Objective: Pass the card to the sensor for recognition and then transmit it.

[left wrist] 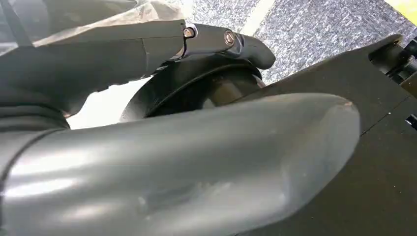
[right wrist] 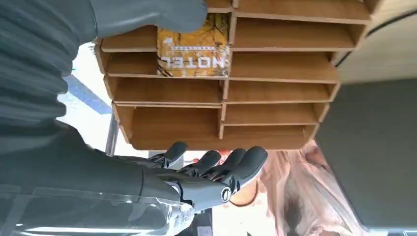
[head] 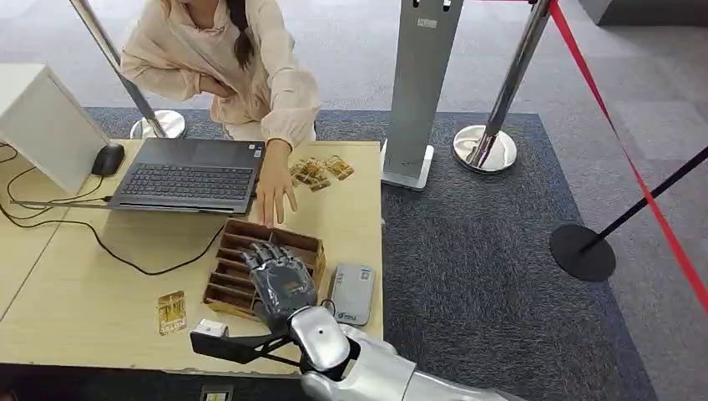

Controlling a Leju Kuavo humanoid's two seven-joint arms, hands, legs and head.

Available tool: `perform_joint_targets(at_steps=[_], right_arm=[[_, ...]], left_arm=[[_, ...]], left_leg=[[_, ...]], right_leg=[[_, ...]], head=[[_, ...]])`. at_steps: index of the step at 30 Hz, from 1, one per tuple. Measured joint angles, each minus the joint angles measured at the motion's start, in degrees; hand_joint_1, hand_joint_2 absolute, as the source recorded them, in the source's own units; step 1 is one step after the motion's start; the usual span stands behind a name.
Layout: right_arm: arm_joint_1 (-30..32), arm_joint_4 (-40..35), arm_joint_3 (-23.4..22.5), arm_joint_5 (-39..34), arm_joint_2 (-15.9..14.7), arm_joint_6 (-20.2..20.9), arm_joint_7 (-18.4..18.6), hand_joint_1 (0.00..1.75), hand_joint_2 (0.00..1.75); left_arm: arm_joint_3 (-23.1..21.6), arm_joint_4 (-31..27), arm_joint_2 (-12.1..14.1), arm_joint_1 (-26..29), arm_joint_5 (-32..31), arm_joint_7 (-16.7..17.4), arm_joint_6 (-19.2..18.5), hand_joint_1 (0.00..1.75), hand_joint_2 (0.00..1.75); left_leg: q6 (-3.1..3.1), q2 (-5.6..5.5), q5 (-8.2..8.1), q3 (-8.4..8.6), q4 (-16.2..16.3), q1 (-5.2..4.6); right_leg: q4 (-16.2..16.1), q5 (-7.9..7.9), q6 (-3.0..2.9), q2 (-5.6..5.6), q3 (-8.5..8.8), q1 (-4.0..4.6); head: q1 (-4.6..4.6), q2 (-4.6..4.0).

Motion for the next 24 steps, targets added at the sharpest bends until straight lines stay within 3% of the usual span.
perform_joint_targets(at_steps=[14, 24], right_arm=[[0.13, -0.28, -0.02, 0.63, -0.42, 3.52, 1.86, 0.4, 1.75], [0.14, -0.28, -0.07, 0.79, -0.68, 3.89, 2.12, 0.45, 1.75]], left_arm=[[0.0, 0.02, 0.02, -0.02, -0.15, 0.02, -0.07, 0.0, 0.0], [0.0, 0.02, 0.02, -0.03, -0.24, 0.02, -0.07, 0.0, 0.0]], left_leg=[[0.0, 0.0, 0.0, 0.01, 0.0, 0.0], [0.0, 0.01, 0.0, 0.02, 0.0, 0.0]], right_leg=[[0.0, 0.0, 0.0, 0.0, 0.01, 0.0], [0.0, 0.0, 0.0, 0.0, 0.01, 0.0]], head=[[0.0, -0.02], [0.0, -0.02]])
